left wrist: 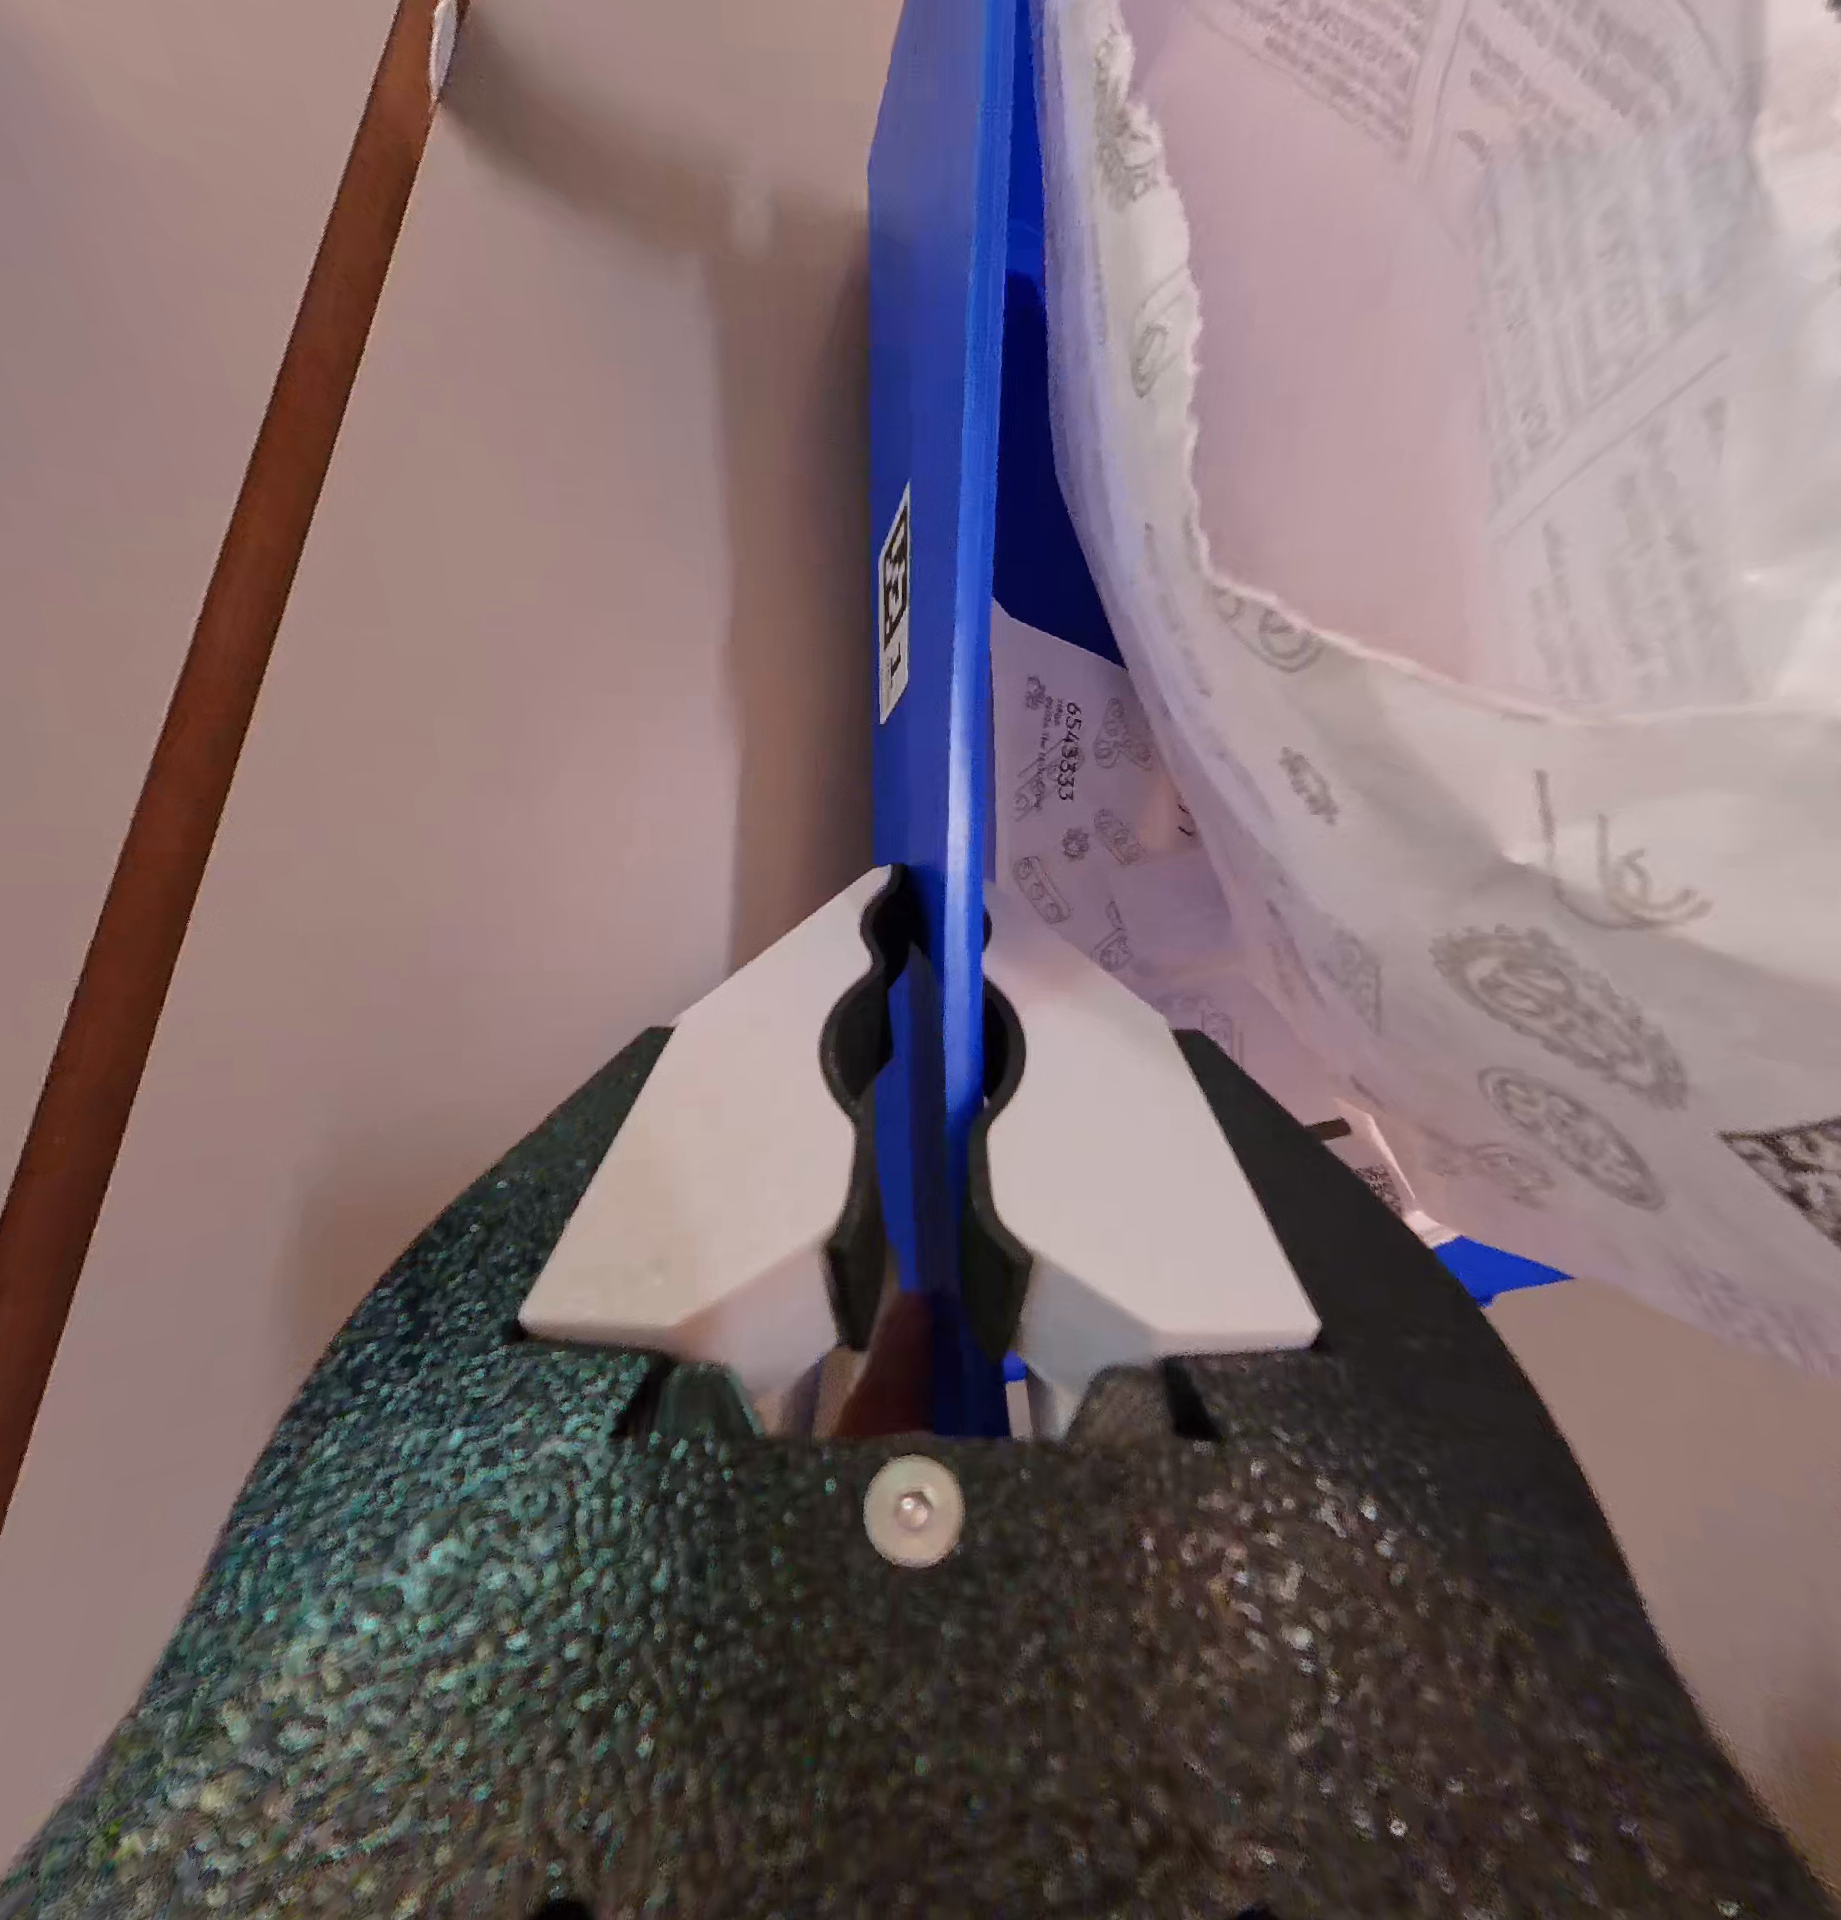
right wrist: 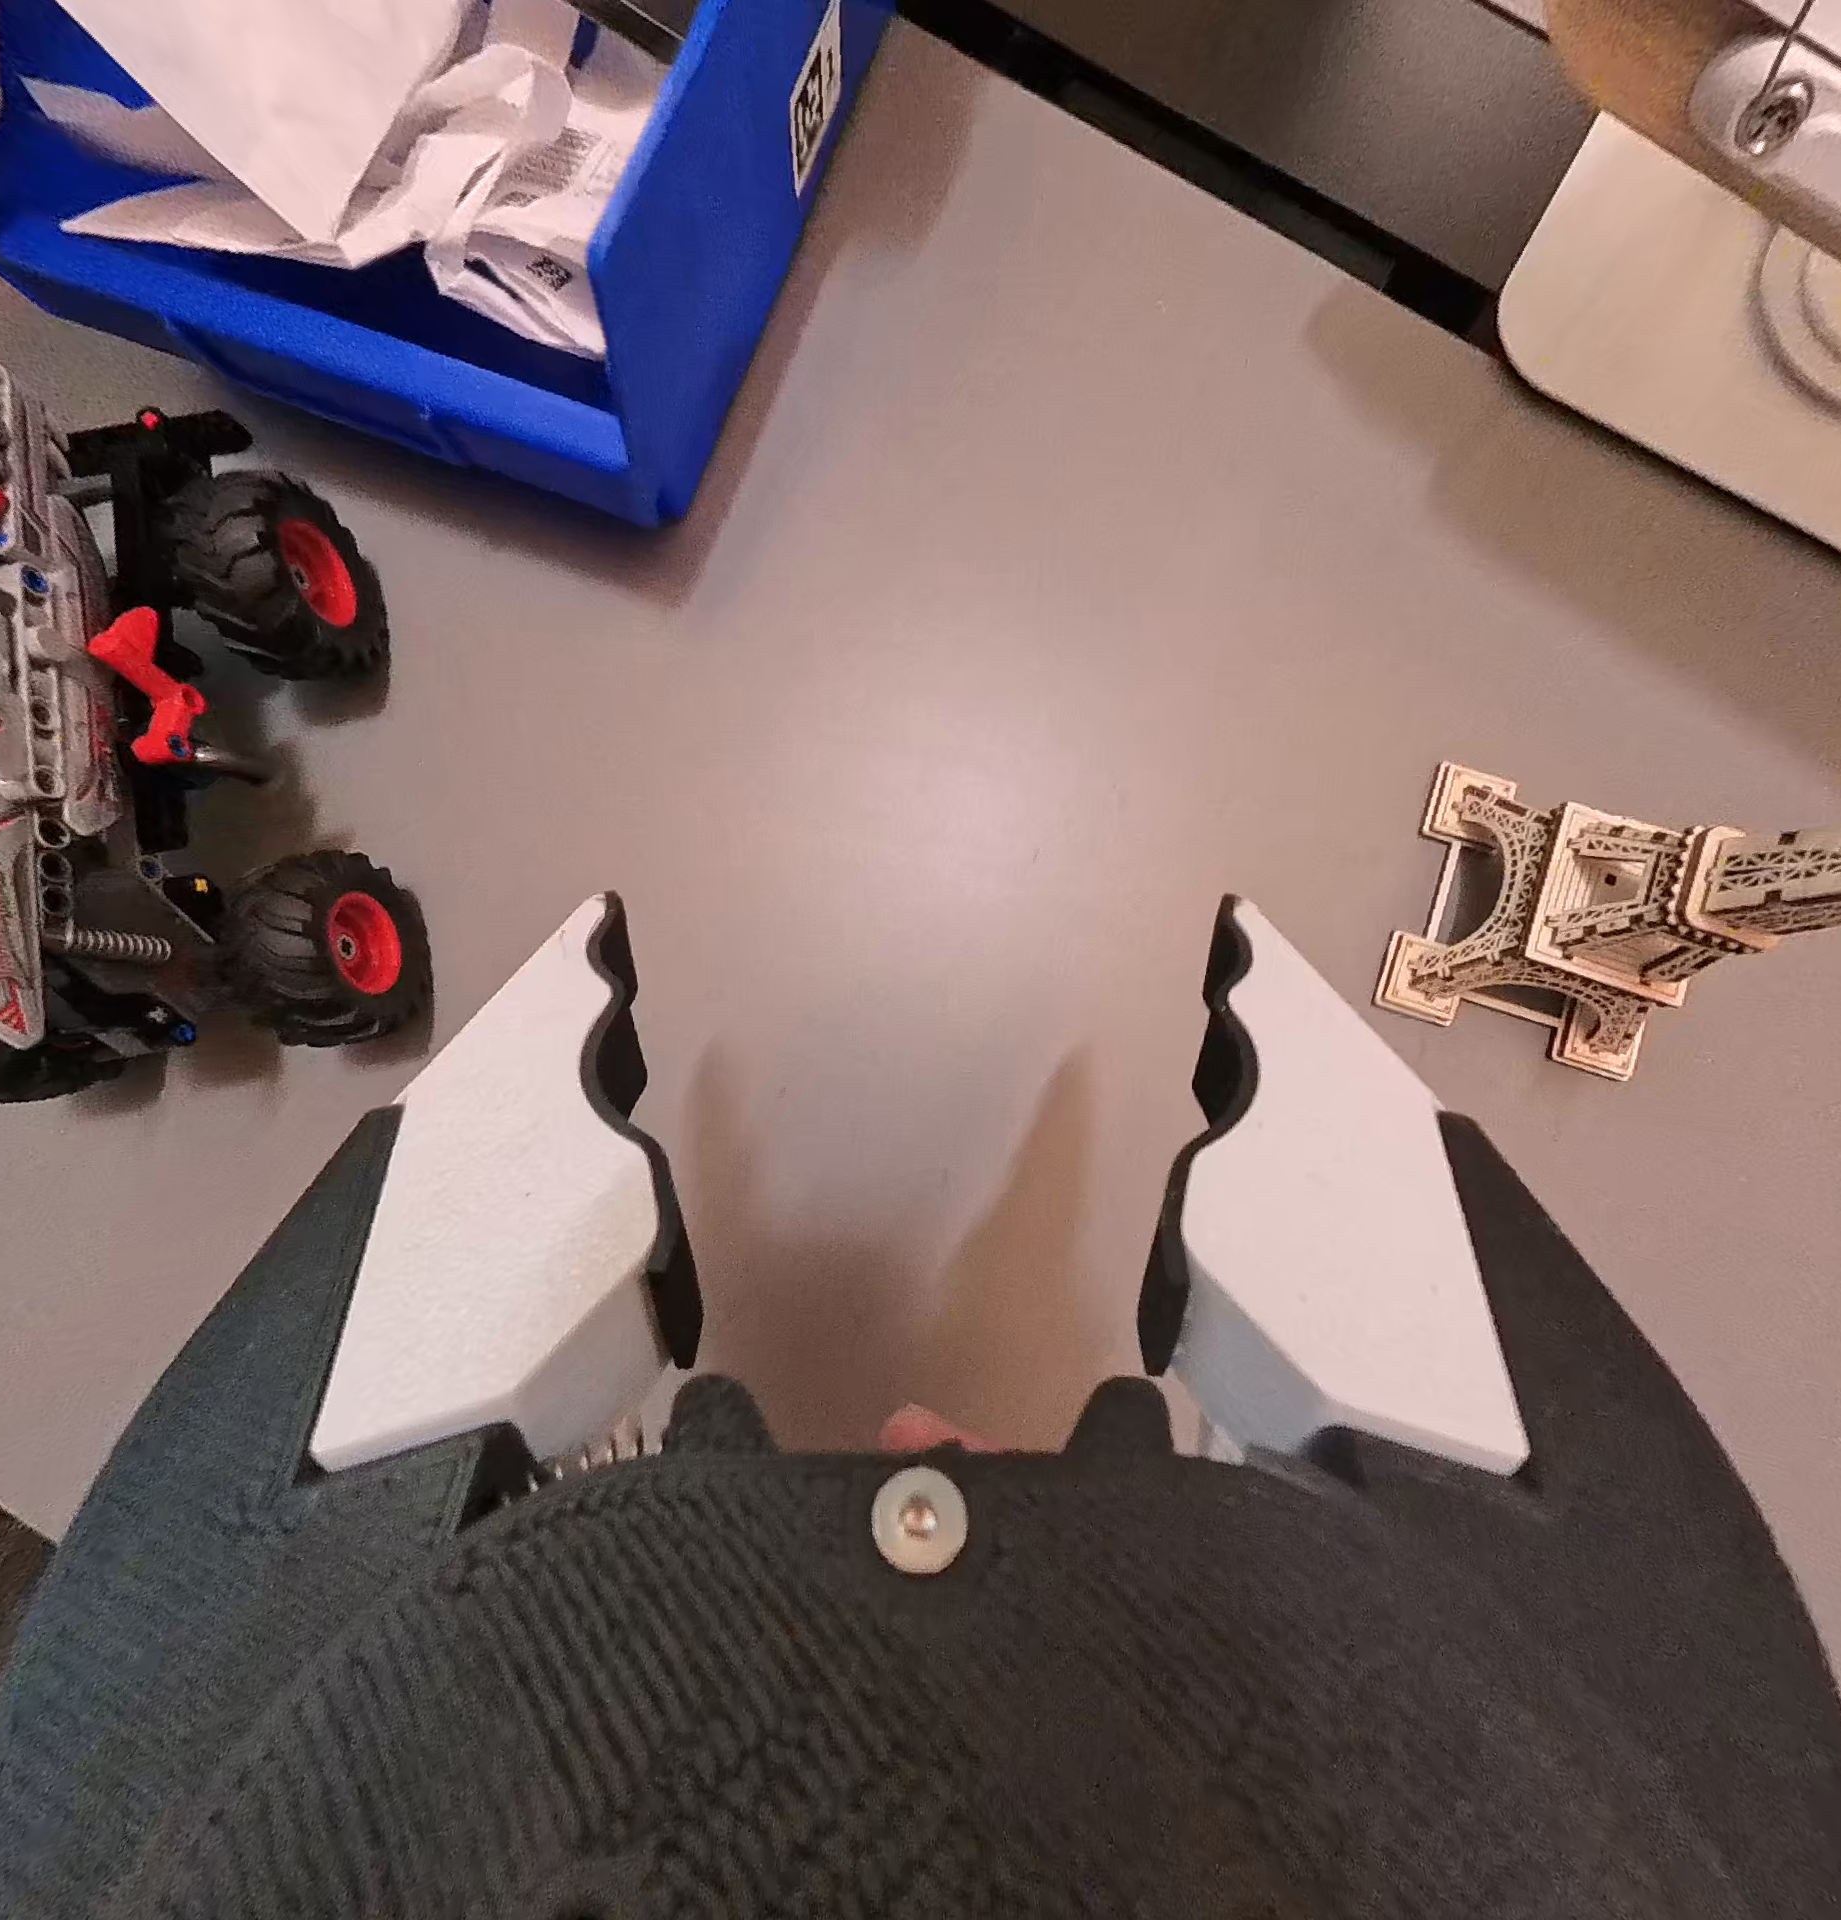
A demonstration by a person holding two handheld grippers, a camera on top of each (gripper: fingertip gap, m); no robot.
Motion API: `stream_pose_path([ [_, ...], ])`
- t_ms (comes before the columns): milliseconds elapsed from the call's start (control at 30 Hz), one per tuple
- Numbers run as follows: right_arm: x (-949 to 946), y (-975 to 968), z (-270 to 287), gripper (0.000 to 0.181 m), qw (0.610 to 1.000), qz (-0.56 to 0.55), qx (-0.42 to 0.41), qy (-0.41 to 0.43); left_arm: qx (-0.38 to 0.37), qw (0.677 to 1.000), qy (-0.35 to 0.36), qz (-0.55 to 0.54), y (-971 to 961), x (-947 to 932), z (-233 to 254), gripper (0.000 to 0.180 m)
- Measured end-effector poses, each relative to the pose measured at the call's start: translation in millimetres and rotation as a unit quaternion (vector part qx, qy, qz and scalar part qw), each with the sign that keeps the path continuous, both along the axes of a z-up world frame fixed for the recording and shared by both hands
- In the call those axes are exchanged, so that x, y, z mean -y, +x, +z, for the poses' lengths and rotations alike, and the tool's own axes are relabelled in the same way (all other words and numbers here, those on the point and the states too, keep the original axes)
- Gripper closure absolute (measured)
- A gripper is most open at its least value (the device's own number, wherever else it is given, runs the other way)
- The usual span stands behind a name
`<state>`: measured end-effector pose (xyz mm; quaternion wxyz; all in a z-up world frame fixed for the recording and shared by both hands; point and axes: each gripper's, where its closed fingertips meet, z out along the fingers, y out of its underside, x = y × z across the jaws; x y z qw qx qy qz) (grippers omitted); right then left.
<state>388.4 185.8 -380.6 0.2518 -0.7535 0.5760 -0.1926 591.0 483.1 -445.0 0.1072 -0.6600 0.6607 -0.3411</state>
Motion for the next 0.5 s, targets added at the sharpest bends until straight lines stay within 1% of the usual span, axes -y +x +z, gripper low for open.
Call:
stream_pose_path([
  [67,1,6,3,0.073,1.0,0.0,0.008,0.003,0.006,1.0,0.001,-0.001,1,2,7,0.176],
  [167,-5,18,9,0.073,1.0,-0.005,0.016,0.023,0.01,1.0,-0.018,-0.002,1,5,13,0.177],
  [233,-8,35,17,0.073,0.999,-0.009,0.033,0.031,0.028,0.999,-0.023,-0.002,1,7,22,0.177],
  [367,-27,66,38,0.073,0.996,-0.01,0.058,0.074,0.051,0.999,-0.015,-0.002,0,6,54,0.177],
  [500,-46,94,69,0.076,0.99,-0.008,0.097,0.105,0.076,0.997,0.023,-0.022,-9,6,95,0.177],
])
